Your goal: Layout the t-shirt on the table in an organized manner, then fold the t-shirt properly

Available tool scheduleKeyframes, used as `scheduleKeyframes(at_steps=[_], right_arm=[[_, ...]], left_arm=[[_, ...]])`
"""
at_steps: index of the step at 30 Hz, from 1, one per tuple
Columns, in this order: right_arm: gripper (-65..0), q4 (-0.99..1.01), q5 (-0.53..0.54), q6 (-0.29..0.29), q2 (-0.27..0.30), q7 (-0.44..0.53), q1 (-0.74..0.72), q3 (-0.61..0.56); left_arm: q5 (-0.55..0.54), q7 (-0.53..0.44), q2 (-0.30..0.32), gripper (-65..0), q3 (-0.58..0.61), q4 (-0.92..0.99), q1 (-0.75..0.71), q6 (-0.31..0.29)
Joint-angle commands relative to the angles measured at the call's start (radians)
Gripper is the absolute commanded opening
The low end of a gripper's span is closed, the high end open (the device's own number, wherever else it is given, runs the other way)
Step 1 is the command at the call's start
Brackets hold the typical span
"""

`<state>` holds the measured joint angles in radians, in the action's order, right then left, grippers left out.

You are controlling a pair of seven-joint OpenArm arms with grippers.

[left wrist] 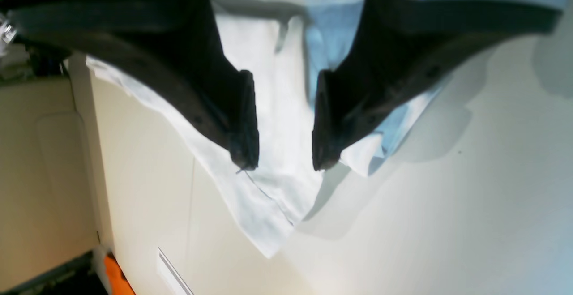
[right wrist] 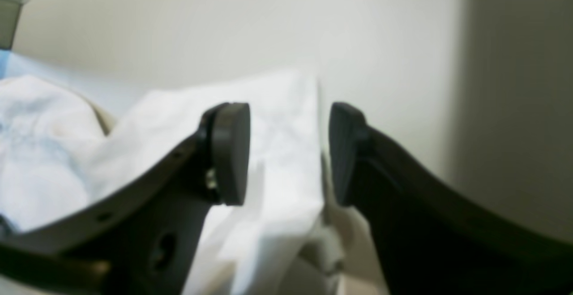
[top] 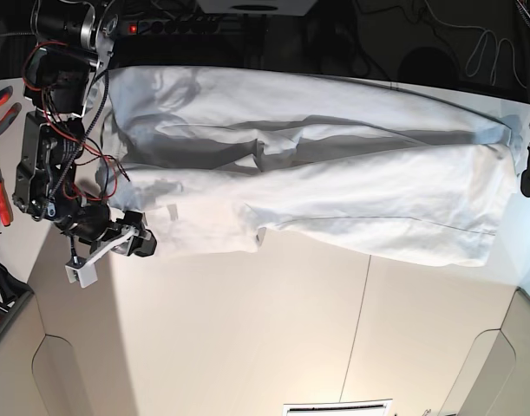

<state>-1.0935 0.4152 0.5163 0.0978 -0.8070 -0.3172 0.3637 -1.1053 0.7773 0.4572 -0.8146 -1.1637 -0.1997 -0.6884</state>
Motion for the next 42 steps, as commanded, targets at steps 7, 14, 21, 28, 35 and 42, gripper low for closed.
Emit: scheduleKeyframes(at_steps=[7,14,21,28,35,42], right_arm=[[-58.4,0.224,0.006,0.017,-0.003,0.037,-0.095,0.0],[-65.0,0.082,0.302,0.065,-0.009,-0.08,-0.086,-0.011],[-65.0,-0.304,0.393,0.065,-0.105,-0.332,-0.031,-0.011],[-65.0,-0.541,0.423,0.065,-0.184,-0.345,0.204,-0.171],[-65.0,-0.553,0.423,0.064,-0.184,-0.318,0.365,-0.414],[-54.7,-0.553,0.385,0.064,-0.183,-0.32,0.381,-0.536]], left_arm=[[-0.02,-0.017,0.025,-40.9,-0.007,-0.018,0.003,-0.01],[-0.019,-0.017,0.025,-41.0,-0.007,-0.018,0.003,-0.01],[-0.019,-0.017,0.025,-41.0,-0.007,-0.018,0.003,-0.01],[-0.019,-0.018,0.025,-41.0,-0.007,-0.018,0.003,-0.01],[-0.02,-0.018,0.025,-40.9,-0.007,-0.018,0.003,-0.01],[-0.019,-0.018,0.025,-40.9,-0.007,-0.018,0.003,-0.01]])
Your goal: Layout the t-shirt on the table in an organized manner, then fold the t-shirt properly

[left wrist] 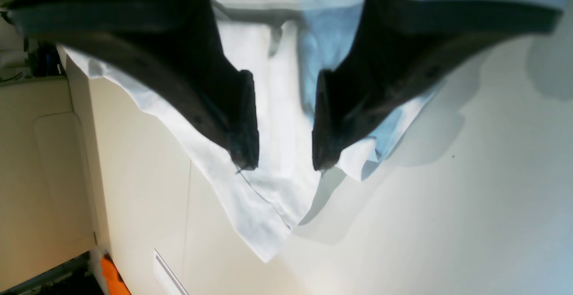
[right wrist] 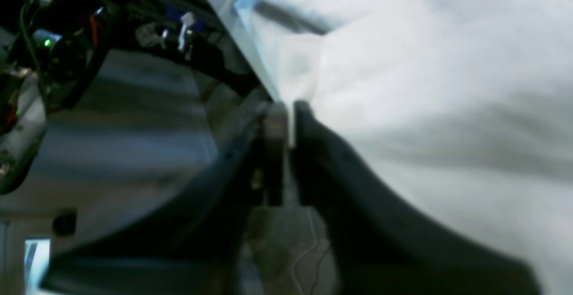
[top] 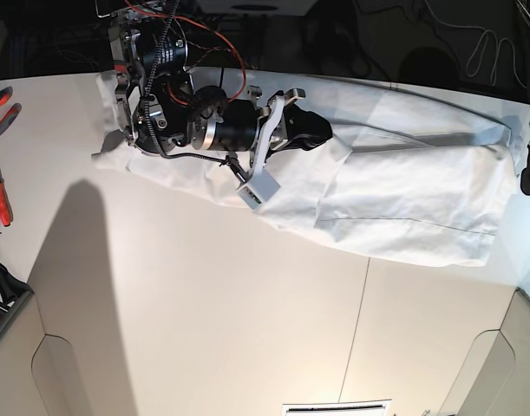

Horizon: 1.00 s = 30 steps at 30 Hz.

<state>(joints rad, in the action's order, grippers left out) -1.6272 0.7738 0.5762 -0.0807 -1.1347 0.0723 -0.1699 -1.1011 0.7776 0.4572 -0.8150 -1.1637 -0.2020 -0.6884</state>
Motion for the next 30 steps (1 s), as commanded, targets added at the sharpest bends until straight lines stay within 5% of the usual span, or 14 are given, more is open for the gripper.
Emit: scheduleKeyframes(at_steps=[1,6,11,16,22,30], right_arm=[[-50.4,-0.019,0.026,0.005,-0.005,0.003,-0.008,-0.01],[-47.4,-0.02,0.027,0.005,-0.005,0.001,-0.009,-0.018],[-47.4,-0.022,0.041,0.005,-0.005,0.007,-0.011,-0.018],[-47.5,-0.018,-0.079,0.003,-0.005,0.032,-0.011,-0.018],[-53.3,0.014,-0.223,-0.024,-0.002,0.055,-0.011,-0.019],[-53.3,0.077,-0.235,-0.024,-0.002,0.056,-0.011,-0.019]], left_arm=[[-0.024,-0.018,0.025,-41.0,-0.006,-0.018,0.005,-0.01],[-0.024,-0.034,0.025,-40.9,-0.006,-0.018,0.006,-0.01],[-0.013,-0.236,0.024,-41.0,-0.006,-0.018,0.02,-0.01],[0.229,-0.281,0.023,-40.9,0.011,-0.012,0.169,-0.01],[0.376,-0.224,0.065,-40.9,0.269,0.042,0.328,-0.01],[0.62,-0.365,0.084,-29.7,0.551,0.221,0.427,0.129]])
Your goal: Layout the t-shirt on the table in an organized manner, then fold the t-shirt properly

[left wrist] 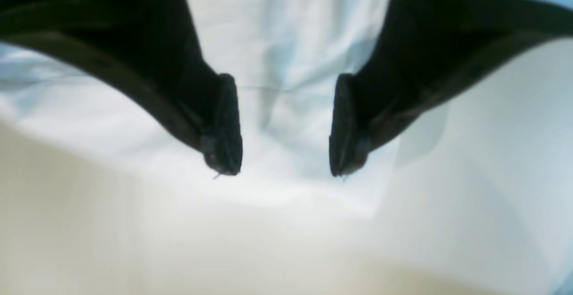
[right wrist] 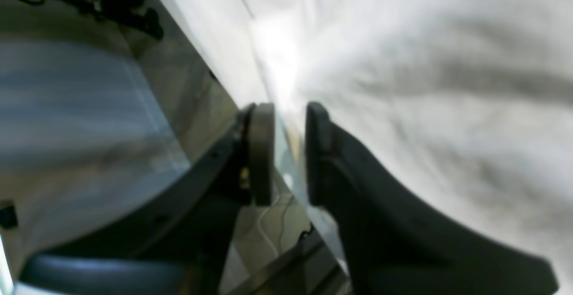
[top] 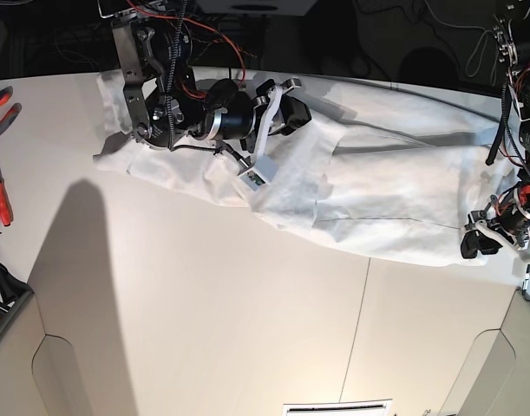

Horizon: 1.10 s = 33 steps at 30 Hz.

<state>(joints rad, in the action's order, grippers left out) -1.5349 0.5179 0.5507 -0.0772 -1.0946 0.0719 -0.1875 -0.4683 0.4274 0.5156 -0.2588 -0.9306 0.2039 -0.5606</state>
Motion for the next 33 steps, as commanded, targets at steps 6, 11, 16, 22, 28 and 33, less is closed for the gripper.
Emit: scheduleKeyframes(at_steps=[6,11,16,22,28,33], right_arm=[[-53.3,0.008,0.022,0.002,-0.006,0.024,-0.01,-0.002],[-53.3,0.008,0.043,0.003,-0.006,0.029,-0.01,-0.002],[-53.3,0.008,0.051,0.003,-0.005,0.029,-0.01,-0.002],[-53.3,0.008,0.05,0.003,-0.006,0.047,-0.01,-0.002],[-53.3,0.008,0.045,0.003,-0.005,0.048,-0.01,-0.002],[-53.3,0.008,0.035,0.003,-0.005,0.048,-0.01,-0.002]], left_arm=[[0.089,-0.072,0.038,-29.7,0.002,0.015,0.021,0.072],[0.089,-0.072,0.044,-29.7,0.002,0.022,0.021,0.079],[0.092,-0.074,0.045,-29.7,0.002,0.112,0.05,0.079],[0.056,-0.082,0.046,-52.5,0.002,0.137,0.054,0.04],[-0.051,-0.077,0.05,-65.0,-0.021,0.103,0.053,-0.08],[-0.175,0.079,0.05,-65.0,-0.145,0.041,0.052,-0.138]])
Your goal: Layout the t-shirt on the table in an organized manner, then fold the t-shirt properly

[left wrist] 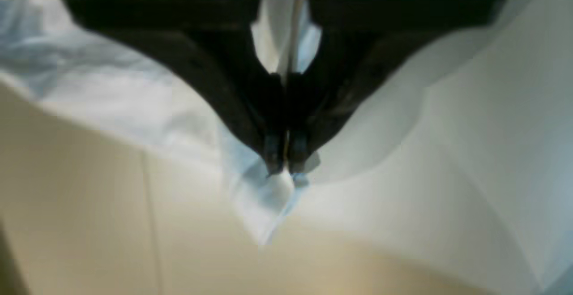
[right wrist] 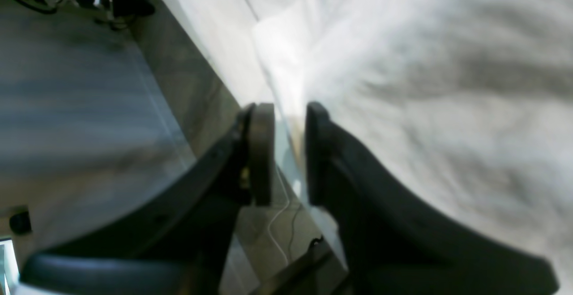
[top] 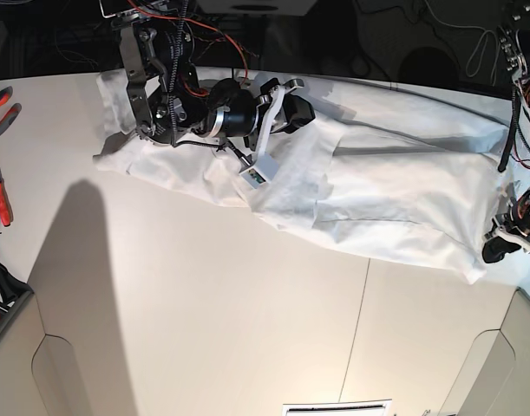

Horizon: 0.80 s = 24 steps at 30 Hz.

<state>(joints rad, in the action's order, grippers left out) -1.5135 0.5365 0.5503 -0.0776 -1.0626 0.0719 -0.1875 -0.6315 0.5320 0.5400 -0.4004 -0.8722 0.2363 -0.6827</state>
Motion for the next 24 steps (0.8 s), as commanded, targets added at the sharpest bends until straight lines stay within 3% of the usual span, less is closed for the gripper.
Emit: scheduleKeyframes(at_steps=[1,7,15,18,24], right_arm=[[-53.3,-0.014,0.014,0.003,-0.005,0.016,-0.01,-0.002],[-53.3,-0.014,-0.006,0.002,-0.005,0.019,-0.01,-0.002],[-53.3,-0.014,-0.006,0.002,-0.005,0.019,-0.01,-0.002],[-53.3,-0.014,-0.006,0.002,-0.005,0.019,-0.01,-0.002],[-53.4,-0.014,-0.006,0.002,-0.005,0.019,-0.01,-0.002]], left_arm=[[-0.047,0.019,0.027,-65.0,-0.037,-0.031,0.015,-0.015],[-0.335,0.317,0.064,-65.0,-0.201,-0.087,-0.051,-0.015],[-0.772,0.608,0.13,-65.0,-0.393,-0.188,-0.227,-0.015],[-0.837,0.675,0.13,-65.0,-0.462,-0.236,-0.278,-0.015],[-0.806,0.688,0.121,-65.0,-0.486,-0.251,-0.389,-0.015]])
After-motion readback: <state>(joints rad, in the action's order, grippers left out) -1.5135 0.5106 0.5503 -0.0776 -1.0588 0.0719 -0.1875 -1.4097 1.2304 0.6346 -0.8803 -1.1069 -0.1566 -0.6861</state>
